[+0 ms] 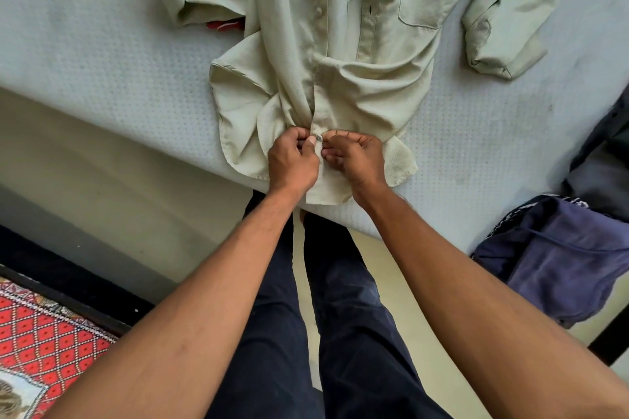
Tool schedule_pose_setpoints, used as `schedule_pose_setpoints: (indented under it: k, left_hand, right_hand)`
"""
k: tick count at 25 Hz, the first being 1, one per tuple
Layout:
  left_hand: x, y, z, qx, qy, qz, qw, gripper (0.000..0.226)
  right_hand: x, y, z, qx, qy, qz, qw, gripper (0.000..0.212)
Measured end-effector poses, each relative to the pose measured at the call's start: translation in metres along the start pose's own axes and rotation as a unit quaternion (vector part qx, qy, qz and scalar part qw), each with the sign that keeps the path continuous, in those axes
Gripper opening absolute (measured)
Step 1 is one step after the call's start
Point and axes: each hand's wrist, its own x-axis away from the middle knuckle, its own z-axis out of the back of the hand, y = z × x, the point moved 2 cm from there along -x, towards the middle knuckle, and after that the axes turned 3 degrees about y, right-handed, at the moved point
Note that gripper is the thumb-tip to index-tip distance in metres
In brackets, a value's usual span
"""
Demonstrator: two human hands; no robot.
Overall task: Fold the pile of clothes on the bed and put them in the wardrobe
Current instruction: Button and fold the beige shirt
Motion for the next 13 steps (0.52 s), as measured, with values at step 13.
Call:
schedule_pose_setpoints:
  k: [13]
  left_hand:
    - [-0.0044, 0.0008, 0.0008, 0.173, -0.047, 0.127, 0.976, 0.008]
  right_hand:
    - [-0.0055, -0.0054, -0.0001, 0.104, -0.049, 0.059, 0.992, 0.013]
